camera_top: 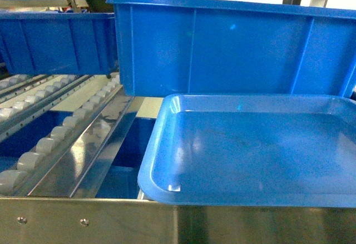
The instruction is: Move flower gift bag to table near conveyor
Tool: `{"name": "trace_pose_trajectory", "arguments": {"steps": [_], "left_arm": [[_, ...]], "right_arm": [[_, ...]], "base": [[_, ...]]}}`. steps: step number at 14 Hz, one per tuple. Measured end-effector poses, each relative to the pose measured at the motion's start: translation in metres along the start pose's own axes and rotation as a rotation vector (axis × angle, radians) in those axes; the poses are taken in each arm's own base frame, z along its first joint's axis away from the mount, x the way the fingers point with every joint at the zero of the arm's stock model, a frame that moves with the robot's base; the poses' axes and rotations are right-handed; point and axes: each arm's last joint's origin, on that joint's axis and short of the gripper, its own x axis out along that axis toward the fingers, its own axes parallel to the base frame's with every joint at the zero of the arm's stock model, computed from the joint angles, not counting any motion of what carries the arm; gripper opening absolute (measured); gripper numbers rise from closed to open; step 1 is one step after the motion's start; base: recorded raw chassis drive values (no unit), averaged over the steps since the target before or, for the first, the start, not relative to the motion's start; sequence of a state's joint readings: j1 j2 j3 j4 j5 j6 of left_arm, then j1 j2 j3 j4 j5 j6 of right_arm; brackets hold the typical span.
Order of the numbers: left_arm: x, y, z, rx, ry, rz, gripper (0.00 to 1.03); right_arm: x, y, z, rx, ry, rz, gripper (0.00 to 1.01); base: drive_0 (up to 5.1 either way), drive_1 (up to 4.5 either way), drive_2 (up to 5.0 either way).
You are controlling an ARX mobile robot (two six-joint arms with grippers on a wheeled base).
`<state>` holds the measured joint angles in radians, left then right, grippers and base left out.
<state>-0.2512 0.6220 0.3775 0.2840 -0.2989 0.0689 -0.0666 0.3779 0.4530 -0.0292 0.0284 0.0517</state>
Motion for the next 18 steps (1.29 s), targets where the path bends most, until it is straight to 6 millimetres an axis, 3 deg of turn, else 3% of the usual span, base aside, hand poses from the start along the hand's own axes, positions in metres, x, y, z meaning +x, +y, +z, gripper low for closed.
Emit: {"name": "trace_pose_trajectory", "arguments": {"steps": [4, 18], "left_arm": [[0.0015, -0.0010, -0.0021, 0.010, 0.016, -0.010, 0.04], [0.0015, -0.0007, -0.0021, 0.015, 0.016, -0.005, 0.04]], "right_arm": [[0.0000, -0.0001, -0.0001, 0.000, 0.001, -0.005, 0.02], [0.0001, -0.0001, -0.0005, 0.000, 0.000, -0.001, 0.02]], "base": [[0.0, 0.00, 0.0], [-5.1, 2.34, 2.3]]}}
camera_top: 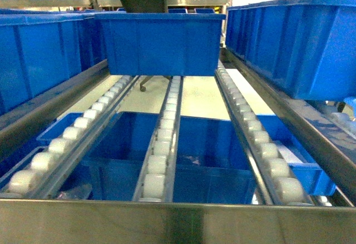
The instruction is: Move flower gift bag to table near conveyor
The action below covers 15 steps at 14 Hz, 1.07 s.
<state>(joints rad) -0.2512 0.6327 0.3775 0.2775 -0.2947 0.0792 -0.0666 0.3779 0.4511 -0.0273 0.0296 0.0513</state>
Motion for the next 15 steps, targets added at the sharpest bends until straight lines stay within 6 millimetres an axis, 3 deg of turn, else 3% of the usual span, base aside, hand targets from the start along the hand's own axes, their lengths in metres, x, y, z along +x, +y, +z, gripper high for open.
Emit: {"name": "trace_pose_trajectory", "arguments": {"steps": [15], "left_arm": [[0.0000, -0.0001, 0.0000, 0.000, 0.000, -0.003, 0.04]], "right_arm": [[0.0000, 0.0000, -0.0003, 0.000, 0.002, 0.000, 0.02]], "base": [[-5.1, 2.34, 2.3]]}}
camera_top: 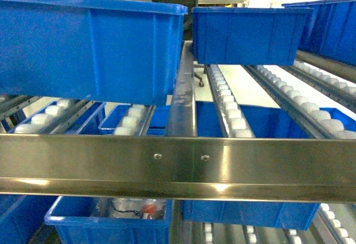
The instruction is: Move flower gift bag to table near conveyor
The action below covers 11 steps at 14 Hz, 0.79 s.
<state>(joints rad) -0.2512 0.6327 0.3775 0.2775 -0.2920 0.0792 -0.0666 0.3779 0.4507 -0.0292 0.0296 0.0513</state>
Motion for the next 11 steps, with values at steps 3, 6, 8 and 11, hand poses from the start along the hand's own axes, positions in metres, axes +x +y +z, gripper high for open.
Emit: {"name": "trace_pose_trajectory", "arguments": {"steps": [3, 6, 8, 11], "left_arm": [[0.0001, 0.0000, -0.0002, 0.000, 0.001, 0.000, 0.04], [-0.0002, 0.0001, 0.0002, 0.000, -0.001, 0.000, 0.04], [-0.0003, 0.0000, 0.0003, -0.001, -0.002, -0.001, 0.04], [-0.0001, 0.0000, 0.0000, 0.000, 0.000, 0.000, 0.04]], "right_arm": [[0.0002, 0.0000, -0.0002, 0.000, 0.002, 0.000, 0.02], [0.0003, 0.0000, -0.0003, 0.000, 0.003, 0.000, 0.02], [0.0000, 0.0000, 0.0000, 0.000, 0.000, 0.000, 0.02], [0.0002, 0.0000, -0.0002, 0.000, 0.002, 0.000, 0.02]], "base": [[-5.0, 1.85, 2.8], [-4.7, 0.87, 3.8], [-4.7, 0.87, 3.8], [-4.7, 0.87, 3.8]]}}
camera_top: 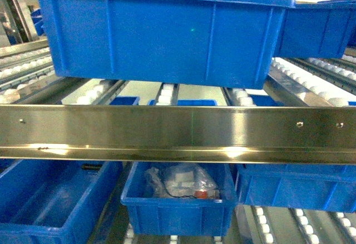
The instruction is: Move flower gift bag to table near conveyor
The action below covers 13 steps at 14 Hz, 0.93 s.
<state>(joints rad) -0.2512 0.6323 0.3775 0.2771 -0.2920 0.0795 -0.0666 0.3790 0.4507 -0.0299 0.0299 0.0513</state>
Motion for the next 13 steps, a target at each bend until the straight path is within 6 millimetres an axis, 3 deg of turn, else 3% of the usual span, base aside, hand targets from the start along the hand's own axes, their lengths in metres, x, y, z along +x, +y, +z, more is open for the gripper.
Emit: {"name": "trace_pose_trajectory", "arguments": {"steps": [13], "left_arm": [[0.0001, 0.0000, -0.0001, 0.000, 0.001, 0.000, 0.04]], "right_arm": [[0.0001, 0.0000, 0.0000, 0.000, 0.000, 0.000, 0.02]], "base": [[-4.8, 1.04, 3.7]]}}
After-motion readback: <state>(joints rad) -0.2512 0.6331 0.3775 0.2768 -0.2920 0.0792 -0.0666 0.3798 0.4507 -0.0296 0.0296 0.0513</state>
